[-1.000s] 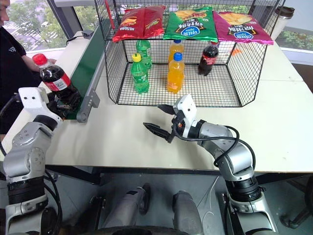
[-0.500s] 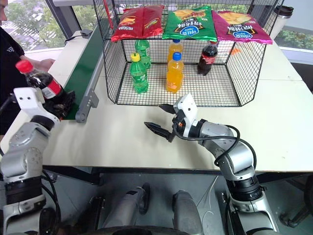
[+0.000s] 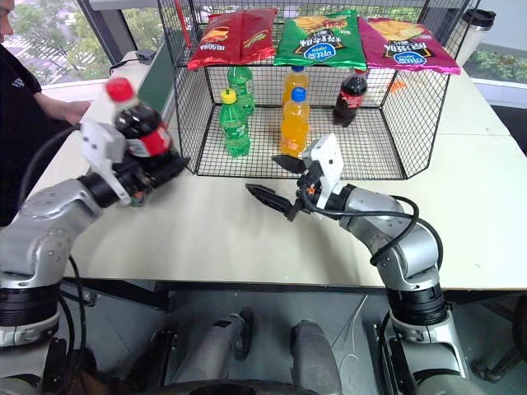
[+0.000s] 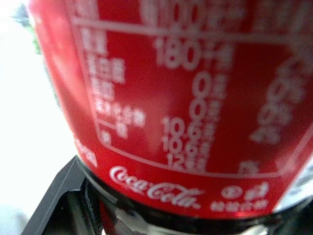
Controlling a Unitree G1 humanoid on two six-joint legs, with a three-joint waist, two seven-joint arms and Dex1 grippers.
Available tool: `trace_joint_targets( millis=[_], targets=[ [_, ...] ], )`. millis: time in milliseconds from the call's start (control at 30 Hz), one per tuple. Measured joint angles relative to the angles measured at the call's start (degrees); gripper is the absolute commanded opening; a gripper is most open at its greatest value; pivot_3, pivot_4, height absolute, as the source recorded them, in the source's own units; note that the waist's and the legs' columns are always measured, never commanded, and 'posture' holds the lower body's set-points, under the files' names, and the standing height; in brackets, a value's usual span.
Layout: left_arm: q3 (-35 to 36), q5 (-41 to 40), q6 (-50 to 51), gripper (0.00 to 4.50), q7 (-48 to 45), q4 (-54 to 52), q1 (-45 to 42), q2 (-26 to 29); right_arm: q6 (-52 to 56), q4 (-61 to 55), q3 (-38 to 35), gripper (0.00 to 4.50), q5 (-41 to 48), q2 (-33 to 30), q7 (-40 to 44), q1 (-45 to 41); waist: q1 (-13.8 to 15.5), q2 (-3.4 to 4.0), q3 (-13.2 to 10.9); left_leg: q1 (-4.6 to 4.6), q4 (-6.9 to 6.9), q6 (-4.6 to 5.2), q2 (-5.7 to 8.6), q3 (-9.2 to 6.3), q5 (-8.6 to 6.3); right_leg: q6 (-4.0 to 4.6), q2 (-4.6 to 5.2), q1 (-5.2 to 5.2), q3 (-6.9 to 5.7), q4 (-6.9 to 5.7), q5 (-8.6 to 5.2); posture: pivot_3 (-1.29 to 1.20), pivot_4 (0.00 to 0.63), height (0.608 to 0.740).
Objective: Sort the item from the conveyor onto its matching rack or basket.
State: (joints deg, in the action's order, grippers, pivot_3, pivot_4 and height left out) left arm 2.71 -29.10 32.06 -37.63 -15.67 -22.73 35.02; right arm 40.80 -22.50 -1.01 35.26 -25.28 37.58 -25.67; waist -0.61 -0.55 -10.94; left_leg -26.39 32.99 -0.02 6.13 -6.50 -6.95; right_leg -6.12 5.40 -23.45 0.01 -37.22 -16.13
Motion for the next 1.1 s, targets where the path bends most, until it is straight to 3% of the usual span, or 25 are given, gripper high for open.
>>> trace_joint_targets(
  millis=[333,767,867,1033,1100],
  targets=[
    [-17.0,13.8,-17.0,3.02,-7.0,15.5,-6.8,-11.9,1.5,-2.6,-0.5,4.50,2.7,-1.9,0.0,-0.7,-0.1,0.00,0.0,-0.05,0.01,0.03,0.01,0.03,0.02,-0.03,0.04,-0.02,-0.01,0.02,0.02,0.00,0.150,0.738],
    [-19.4,19.0,-23.9,3.02,-8.4,22.0,-8.6,-19.4,2.6,-4.4,-0.6,4.50,4.6,-2.7,-0.8,-1.7,0.0,0.02,0.0,-0.04,0.07,0.12,0.03,0.00,0.07,-0.19,0.04,0.02,-0.06,0.00,0.10,0.00,0.150,0.738],
    [-19.5,19.3,-24.0,3.02,-8.5,22.0,-8.6,-19.7,2.3,-4.1,-0.6,3.72,4.4,-2.6,-0.8,-1.8,0.0,0.02,0.0,-0.04,0.07,0.15,0.03,0.00,0.08,-0.20,0.04,0.02,-0.06,0.00,0.11,0.00,0.150,0.738],
    [-19.3,19.7,-23.4,3.02,-8.6,22.0,-8.5,-19.8,1.0,-3.0,-1.3,1.24,3.7,-2.9,-1.1,-2.5,0.0,0.02,0.0,-0.03,0.08,0.18,0.03,0.00,0.10,-0.21,0.02,0.02,-0.09,-0.04,0.11,0.00,0.150,0.738],
    [-19.3,19.7,-23.4,3.02,-8.5,22.0,-8.5,-19.9,1.0,-3.0,-1.4,1.15,3.7,-3.0,-1.0,-2.5,0.0,0.02,0.0,-0.03,0.09,0.18,0.03,0.00,0.10,-0.21,0.02,0.02,-0.10,-0.04,0.11,0.00,0.150,0.738]
  ],
)
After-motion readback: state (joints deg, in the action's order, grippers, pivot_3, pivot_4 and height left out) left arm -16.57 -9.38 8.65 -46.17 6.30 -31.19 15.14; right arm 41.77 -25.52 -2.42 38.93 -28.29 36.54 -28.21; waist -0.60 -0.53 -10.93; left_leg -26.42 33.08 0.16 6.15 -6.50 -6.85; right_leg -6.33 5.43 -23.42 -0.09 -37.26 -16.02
